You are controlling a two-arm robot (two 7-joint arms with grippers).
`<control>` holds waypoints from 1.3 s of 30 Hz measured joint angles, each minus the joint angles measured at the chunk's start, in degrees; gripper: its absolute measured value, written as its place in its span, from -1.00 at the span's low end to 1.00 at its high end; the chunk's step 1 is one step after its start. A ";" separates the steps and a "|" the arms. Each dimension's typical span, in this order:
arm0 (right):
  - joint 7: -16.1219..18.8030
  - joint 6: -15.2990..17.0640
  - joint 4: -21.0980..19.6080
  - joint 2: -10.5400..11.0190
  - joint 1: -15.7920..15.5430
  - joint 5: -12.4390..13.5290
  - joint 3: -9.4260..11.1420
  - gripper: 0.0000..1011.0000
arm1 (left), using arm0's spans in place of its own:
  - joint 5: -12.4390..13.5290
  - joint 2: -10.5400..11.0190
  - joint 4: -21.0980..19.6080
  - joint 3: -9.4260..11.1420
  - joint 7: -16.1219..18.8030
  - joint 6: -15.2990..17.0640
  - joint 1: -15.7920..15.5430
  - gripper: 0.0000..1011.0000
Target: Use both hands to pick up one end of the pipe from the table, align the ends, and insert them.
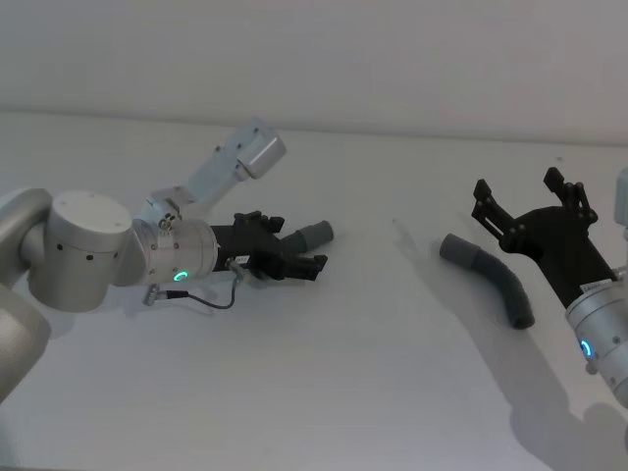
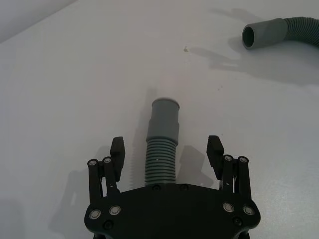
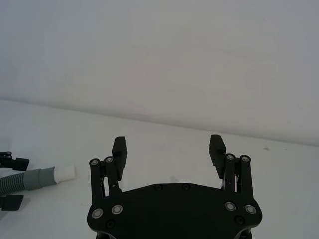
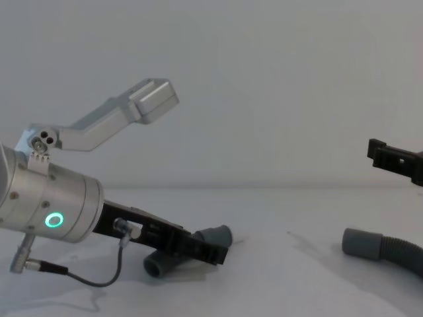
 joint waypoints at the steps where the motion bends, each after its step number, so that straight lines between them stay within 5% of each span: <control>1: 0.00 0.00 0.00 0.00 0.00 0.00 0.00 0.98 | 0.00 0.00 0.00 0.01 0.00 0.04 -0.01 0.98; 27: 0.00 0.00 0.00 0.00 0.00 0.00 0.00 0.98 | 1.05 0.52 0.61 1.43 -1.04 0.44 -1.12 0.97; 39: 0.00 0.00 0.00 0.00 0.00 0.00 0.00 0.98 | 1.82 0.76 0.98 2.15 -1.88 0.51 -1.79 0.43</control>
